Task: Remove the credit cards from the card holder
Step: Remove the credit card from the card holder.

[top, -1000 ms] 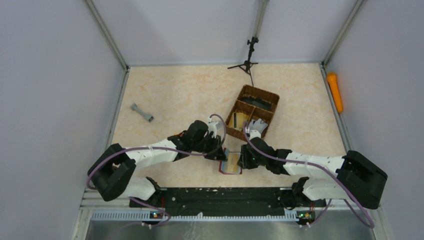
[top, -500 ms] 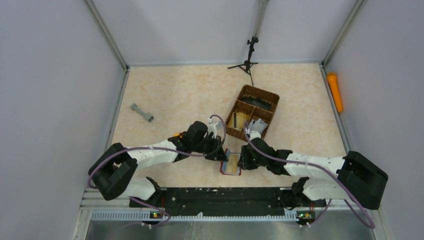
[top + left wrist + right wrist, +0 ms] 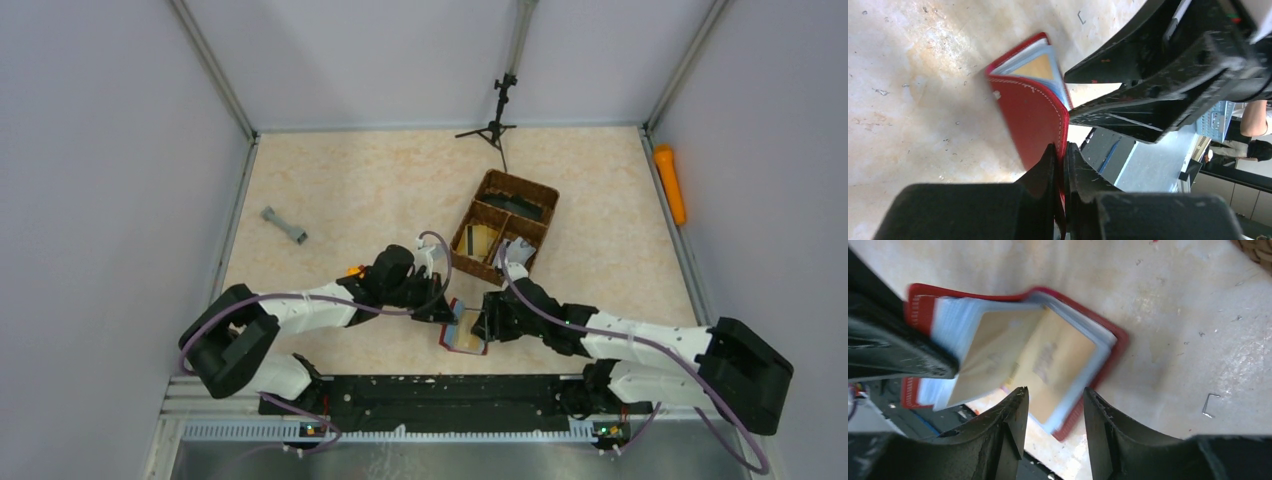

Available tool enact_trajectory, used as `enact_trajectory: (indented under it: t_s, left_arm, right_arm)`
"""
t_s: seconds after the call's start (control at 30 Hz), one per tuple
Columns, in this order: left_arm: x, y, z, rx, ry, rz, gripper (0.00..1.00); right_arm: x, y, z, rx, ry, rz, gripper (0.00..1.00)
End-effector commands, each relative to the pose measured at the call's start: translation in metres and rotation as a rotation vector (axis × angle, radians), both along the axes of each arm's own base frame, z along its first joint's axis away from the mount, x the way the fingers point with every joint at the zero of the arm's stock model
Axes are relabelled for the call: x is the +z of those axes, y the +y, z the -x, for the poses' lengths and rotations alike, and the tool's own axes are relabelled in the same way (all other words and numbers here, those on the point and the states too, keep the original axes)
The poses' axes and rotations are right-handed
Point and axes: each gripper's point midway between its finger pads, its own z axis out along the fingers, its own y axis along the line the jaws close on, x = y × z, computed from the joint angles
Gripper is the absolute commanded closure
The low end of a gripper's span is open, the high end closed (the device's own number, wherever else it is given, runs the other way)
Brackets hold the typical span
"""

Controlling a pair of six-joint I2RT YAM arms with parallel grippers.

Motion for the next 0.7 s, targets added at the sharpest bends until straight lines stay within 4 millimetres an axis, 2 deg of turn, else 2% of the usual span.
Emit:
enact_trajectory:
  t_s: [0.0, 0.17, 0.3, 0.37, 0.43, 0.47, 0.67]
  left_arm:
    - [0.002, -0.001, -0.006, 0.018, -0.01, 0.012, 0.98]
    - [0.007, -0.004, -0.003, 0.005, 0.008, 0.06, 1.0]
    - [0.023, -0.009, 0.0, -0.007, 0.017, 0.15, 1.0]
    - [0.028, -0.008, -0.002, 0.003, 0.011, 0.166, 1.0]
    - [0.031, -0.004, -0.005, 0.027, 0.006, 0.169, 1.0]
    - [0.033, -0.002, -0.006, 0.039, 0.004, 0.174, 1.0]
    - [0.058, 0.01, -0.011, 0.1, -0.018, 0.294, 1.0]
  right_arm:
    - [0.031, 0.007, -0.006, -0.024, -0.067, -0.125, 0.54]
    - [0.056, 0.014, -0.004, -0.019, -0.105, -0.246, 0.58]
    - [0.055, 0.018, 0.001, 0.005, -0.078, -0.266, 0.6]
    - [0.052, 0.017, 0.001, -0.006, -0.059, -0.25, 0.53]
    - [0.051, 0.016, 0.002, -0.024, -0.043, -0.256, 0.38]
    - [0.053, 0.017, 0.003, -0.028, -0.038, -0.277, 0.35]
    - [0.082, 0.022, 0.01, -0.027, -0.039, -0.487, 0.34]
